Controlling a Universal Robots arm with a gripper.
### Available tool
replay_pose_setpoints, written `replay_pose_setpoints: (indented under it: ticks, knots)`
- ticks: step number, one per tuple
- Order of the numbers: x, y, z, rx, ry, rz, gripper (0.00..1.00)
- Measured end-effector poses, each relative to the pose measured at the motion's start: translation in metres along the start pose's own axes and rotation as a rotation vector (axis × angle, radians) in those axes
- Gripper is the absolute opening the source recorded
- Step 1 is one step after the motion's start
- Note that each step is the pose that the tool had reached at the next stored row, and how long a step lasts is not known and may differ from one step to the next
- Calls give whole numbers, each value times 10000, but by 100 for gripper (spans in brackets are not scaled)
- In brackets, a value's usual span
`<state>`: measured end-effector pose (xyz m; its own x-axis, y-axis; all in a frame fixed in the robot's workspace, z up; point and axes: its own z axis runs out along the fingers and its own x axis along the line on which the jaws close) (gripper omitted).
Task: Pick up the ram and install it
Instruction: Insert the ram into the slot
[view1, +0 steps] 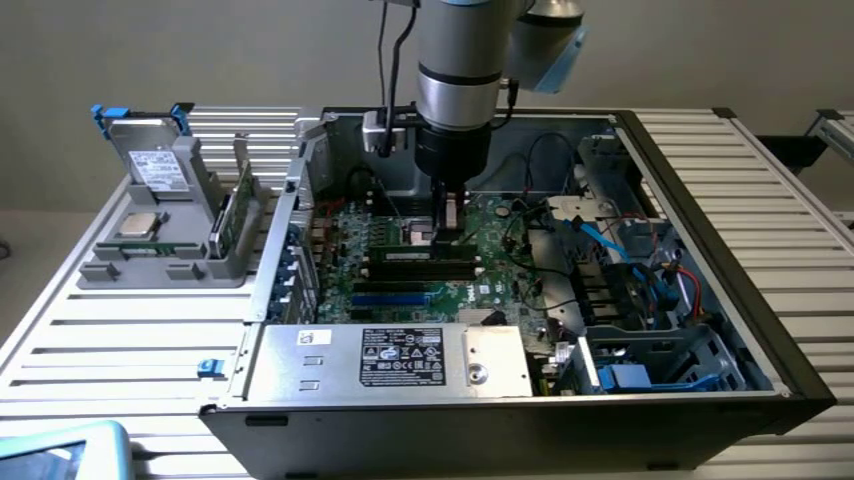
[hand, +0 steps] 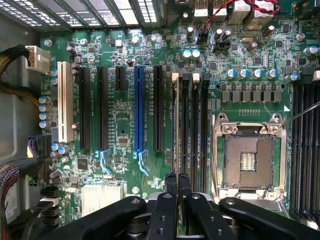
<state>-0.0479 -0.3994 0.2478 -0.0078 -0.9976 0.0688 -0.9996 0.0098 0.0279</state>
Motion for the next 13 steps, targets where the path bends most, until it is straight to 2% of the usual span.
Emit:
replay_pose_setpoints:
  ticks: [3,4,13]
  knots:
    - [15,2,11,2,-119,-4,13]
    - [18,3,14,1,-141,0,13]
    - [19,1,64,0,-146,21,13]
